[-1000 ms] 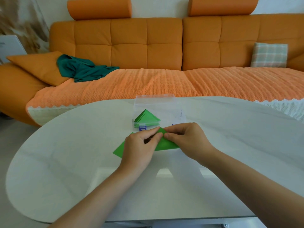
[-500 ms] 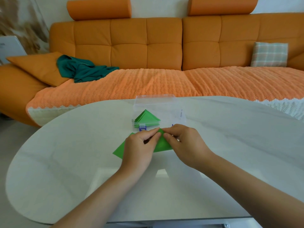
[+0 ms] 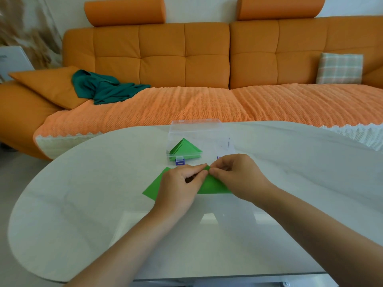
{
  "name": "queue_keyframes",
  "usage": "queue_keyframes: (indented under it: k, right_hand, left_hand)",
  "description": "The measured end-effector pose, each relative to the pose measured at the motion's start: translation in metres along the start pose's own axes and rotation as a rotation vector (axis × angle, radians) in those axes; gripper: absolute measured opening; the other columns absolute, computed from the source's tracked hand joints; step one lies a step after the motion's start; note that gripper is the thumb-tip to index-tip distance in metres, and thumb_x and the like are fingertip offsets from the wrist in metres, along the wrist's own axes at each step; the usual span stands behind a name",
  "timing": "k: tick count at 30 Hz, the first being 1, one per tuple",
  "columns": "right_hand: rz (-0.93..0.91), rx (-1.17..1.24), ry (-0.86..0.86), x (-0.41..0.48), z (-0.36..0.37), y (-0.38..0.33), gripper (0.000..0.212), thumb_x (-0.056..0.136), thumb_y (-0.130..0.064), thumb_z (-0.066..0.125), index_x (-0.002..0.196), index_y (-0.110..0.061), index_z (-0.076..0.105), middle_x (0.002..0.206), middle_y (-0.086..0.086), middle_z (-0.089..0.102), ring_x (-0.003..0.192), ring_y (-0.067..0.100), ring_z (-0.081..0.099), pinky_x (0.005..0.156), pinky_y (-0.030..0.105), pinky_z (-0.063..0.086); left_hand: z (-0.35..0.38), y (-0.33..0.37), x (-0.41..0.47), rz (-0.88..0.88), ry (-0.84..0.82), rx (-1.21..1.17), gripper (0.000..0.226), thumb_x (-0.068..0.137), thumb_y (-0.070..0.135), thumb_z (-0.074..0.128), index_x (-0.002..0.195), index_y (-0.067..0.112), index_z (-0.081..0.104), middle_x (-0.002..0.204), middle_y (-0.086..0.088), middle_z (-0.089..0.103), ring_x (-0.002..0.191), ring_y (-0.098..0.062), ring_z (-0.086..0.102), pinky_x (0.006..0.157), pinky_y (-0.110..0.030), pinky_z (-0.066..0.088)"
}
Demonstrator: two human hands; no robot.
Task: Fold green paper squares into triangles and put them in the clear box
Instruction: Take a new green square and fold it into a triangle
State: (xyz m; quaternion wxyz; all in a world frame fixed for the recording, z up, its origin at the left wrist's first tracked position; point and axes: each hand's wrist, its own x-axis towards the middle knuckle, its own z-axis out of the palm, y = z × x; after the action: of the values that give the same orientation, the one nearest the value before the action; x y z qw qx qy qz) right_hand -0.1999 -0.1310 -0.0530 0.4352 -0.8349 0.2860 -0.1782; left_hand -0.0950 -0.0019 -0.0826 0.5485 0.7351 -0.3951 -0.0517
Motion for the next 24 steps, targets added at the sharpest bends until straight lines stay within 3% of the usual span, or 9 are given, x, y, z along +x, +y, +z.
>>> queue_keyframes:
  k: [3,7,11,16,20,24]
  right_hand:
    - [0.072,-0.015,-0.044,0.002,-0.002,0.003,0.014,0.089,-0.027,0.068,0.076,-0.027,0.074,0.064,-0.012,0.066,0.058,-0.002,0.055,0.053,0.013,0.041]
    - [0.138,-0.071,-0.114,0.004,0.000,0.007,0.011,0.089,-0.025,0.069,0.079,-0.025,0.075,0.073,-0.009,0.068,0.067,0.004,0.058,0.059,0.018,0.044]
    - [0.158,-0.174,-0.165,0.005,0.002,0.008,0.011,0.089,-0.026,0.068,0.086,-0.021,0.077,0.081,-0.002,0.072,0.067,0.007,0.058,0.061,0.020,0.047]
    - [0.133,-0.264,-0.182,0.006,0.004,0.007,0.014,0.090,-0.027,0.066,0.086,-0.021,0.078,0.084,0.000,0.074,0.079,0.013,0.065,0.071,0.025,0.053]
    - [0.116,-0.419,-0.172,0.008,0.010,0.007,0.017,0.089,-0.032,0.063,0.083,-0.024,0.077,0.082,-0.004,0.072,0.082,0.016,0.066,0.079,0.032,0.057]
    - [0.080,-0.530,-0.142,0.006,0.014,0.005,0.020,0.089,-0.034,0.058,0.083,-0.026,0.076,0.082,-0.007,0.071,0.081,0.016,0.065,0.080,0.034,0.057]
  left_hand:
    - [-0.003,-0.001,0.003,-0.101,-0.102,0.038,0.023,0.089,0.018,0.069,0.109,0.027,0.076,0.093,0.013,0.076,0.087,-0.001,0.067,0.076,-0.013,0.049]
    - [-0.013,-0.001,0.004,-0.201,-0.292,0.176,0.023,0.090,0.023,0.063,0.106,0.033,0.076,0.094,0.024,0.073,0.088,0.009,0.066,0.078,-0.009,0.049]
    - [-0.021,-0.002,0.002,0.002,-0.272,0.550,0.026,0.091,0.031,0.056,0.111,0.030,0.072,0.098,0.018,0.064,0.094,-0.002,0.055,0.084,-0.022,0.047]
    - [-0.024,-0.002,-0.001,0.214,-0.421,0.420,0.030,0.089,0.029,0.049,0.106,0.027,0.073,0.100,0.019,0.060,0.100,0.000,0.051,0.083,-0.019,0.041]
    - [-0.021,-0.004,-0.006,0.215,-0.540,0.490,0.043,0.087,0.037,0.041,0.117,0.030,0.070,0.108,0.018,0.059,0.106,0.002,0.046,0.095,-0.024,0.042]
    - [-0.021,-0.003,-0.005,0.228,-0.560,0.540,0.045,0.086,0.037,0.039,0.119,0.032,0.069,0.112,0.017,0.059,0.107,0.000,0.044,0.093,-0.026,0.044]
